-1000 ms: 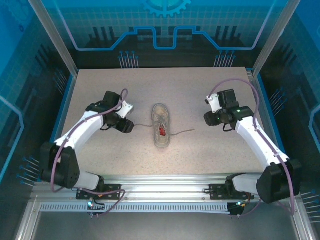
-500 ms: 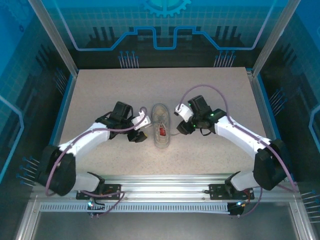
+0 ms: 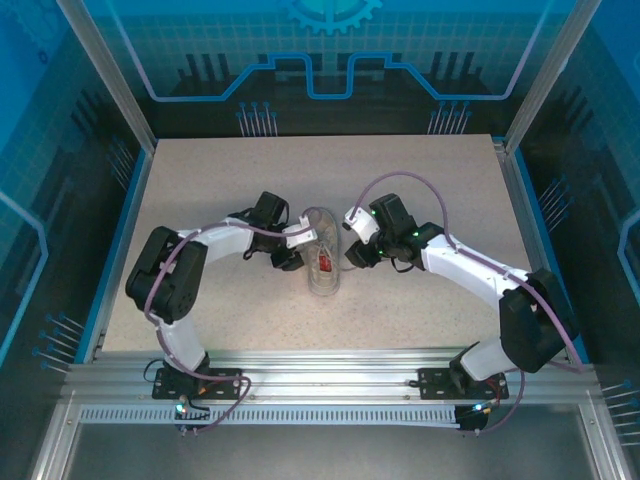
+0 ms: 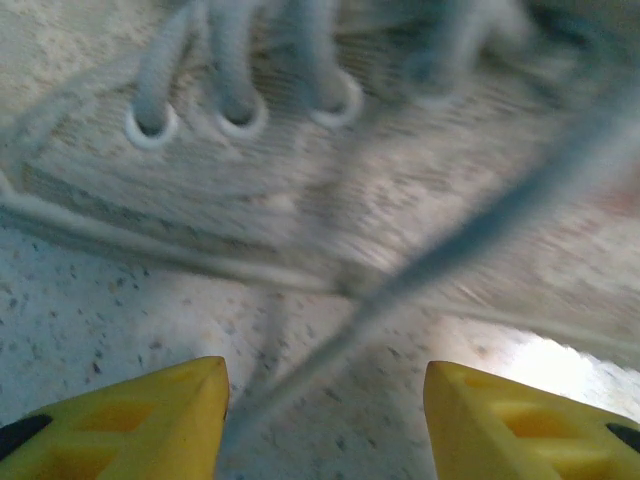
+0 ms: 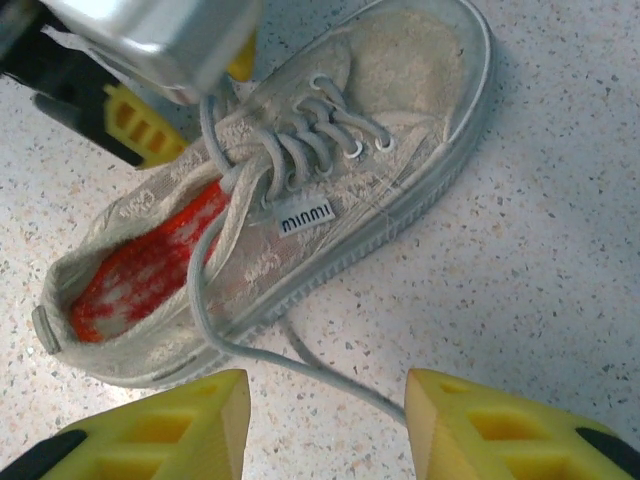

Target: Tie the shoes

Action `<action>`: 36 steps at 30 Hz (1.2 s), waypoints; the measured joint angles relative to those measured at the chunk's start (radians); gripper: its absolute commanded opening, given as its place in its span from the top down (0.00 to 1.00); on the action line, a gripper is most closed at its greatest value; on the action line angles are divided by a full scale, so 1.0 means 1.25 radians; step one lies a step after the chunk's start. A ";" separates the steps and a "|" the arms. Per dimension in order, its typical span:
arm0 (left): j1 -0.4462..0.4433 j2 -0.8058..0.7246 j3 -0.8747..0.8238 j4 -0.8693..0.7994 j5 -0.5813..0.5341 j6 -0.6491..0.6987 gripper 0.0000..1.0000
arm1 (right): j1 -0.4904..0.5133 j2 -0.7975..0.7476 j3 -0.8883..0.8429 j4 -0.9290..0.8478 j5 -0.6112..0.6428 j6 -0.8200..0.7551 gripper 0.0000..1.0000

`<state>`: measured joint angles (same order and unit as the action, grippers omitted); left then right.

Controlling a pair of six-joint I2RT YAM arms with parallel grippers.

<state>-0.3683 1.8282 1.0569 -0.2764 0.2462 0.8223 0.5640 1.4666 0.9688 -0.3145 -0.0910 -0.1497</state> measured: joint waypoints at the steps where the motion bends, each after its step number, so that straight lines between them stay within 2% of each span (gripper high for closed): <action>1: 0.000 0.019 0.014 0.001 -0.004 0.000 0.53 | 0.000 0.002 -0.002 0.004 -0.001 0.004 0.56; 2: 0.000 0.035 0.027 0.001 -0.006 0.002 0.56 | 0.000 0.005 -0.003 0.008 -0.003 0.009 0.56; 3: 0.000 0.051 0.039 0.001 -0.008 0.004 0.64 | 0.000 0.009 -0.005 0.012 -0.004 0.013 0.56; 5: 0.001 0.059 0.055 -0.017 -0.005 0.010 0.93 | 0.000 0.014 -0.006 0.016 -0.006 0.022 0.56; 6: 0.001 0.061 0.064 -0.020 -0.005 0.011 1.00 | 0.000 0.016 -0.006 0.017 -0.007 0.027 0.57; 11: 0.006 0.047 0.062 -0.020 -0.005 0.015 1.00 | -0.004 0.017 -0.006 0.020 -0.019 0.061 0.58; 14: 0.020 -0.022 0.019 -0.029 0.013 0.015 1.00 | -0.009 0.017 -0.006 0.020 -0.034 0.077 0.59; 19: 0.034 -0.183 0.002 -0.060 0.089 0.010 1.00 | -0.018 0.023 -0.007 0.027 -0.064 0.114 0.60; 22: 0.034 -0.239 0.007 -0.073 0.152 -0.009 1.00 | -0.022 0.026 -0.019 0.058 -0.089 0.134 0.62; 30: 0.029 -0.238 0.011 -0.049 0.284 -0.097 1.00 | -0.023 0.046 -0.052 0.149 -0.143 0.183 0.62; 36: 0.024 -0.208 0.008 0.012 0.343 -0.155 1.00 | -0.015 0.051 -0.061 0.161 -0.138 0.186 0.60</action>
<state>-0.3378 1.5684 1.0668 -0.2615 0.6750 0.6285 0.5449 1.5299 0.8921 -0.1135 -0.2630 0.0834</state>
